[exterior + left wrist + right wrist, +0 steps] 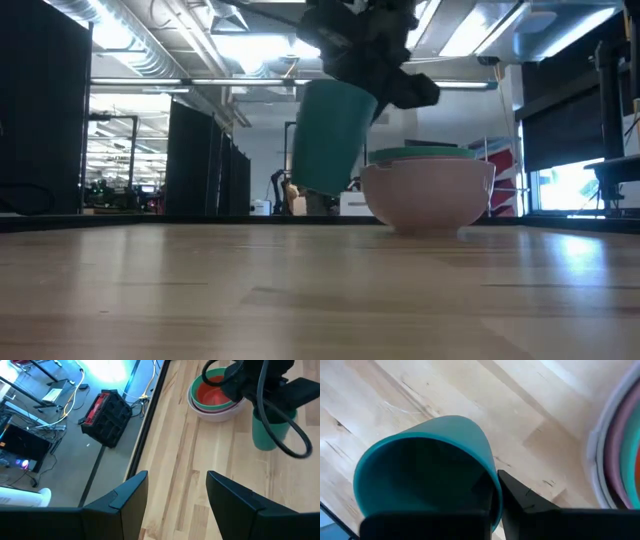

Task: Nest bowls inside each other
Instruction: Put the teal cup next to the stack in the center of the table

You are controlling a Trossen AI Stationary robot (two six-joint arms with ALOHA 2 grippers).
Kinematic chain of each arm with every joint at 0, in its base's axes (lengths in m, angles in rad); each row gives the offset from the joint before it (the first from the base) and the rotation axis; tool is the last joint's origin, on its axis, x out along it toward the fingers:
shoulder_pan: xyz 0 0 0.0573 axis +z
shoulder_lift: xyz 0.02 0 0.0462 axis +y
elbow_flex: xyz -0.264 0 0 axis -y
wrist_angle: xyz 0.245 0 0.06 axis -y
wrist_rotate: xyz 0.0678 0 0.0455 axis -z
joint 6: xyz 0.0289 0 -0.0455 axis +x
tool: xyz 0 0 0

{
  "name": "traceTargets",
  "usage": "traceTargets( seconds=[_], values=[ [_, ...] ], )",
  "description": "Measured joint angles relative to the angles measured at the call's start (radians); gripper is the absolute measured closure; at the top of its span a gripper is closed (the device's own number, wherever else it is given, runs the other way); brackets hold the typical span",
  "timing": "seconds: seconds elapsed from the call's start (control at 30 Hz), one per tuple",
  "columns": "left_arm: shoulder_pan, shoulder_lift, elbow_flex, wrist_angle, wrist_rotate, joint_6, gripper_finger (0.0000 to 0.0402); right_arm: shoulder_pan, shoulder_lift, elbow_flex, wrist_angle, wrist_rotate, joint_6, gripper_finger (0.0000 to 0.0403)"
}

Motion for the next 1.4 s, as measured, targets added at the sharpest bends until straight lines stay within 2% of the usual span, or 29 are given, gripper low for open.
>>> traceTargets(
  seconds=[0.3,1.17,1.4],
  values=[
    [0.000,0.000,0.000,-0.001,0.000,-0.003,0.0217,0.006,0.099,0.136,-0.067,0.014,-0.059,0.0403],
    [0.000,0.000,0.000,-0.004,0.000,0.004,0.0217,-0.015,0.113,0.136,-0.094,0.067,-0.066,0.0403],
    [0.000,0.000,0.000,-0.004,0.000,0.001,0.0217,-0.011,0.146,0.136,-0.108,0.040,-0.090,0.0403]
  ],
)
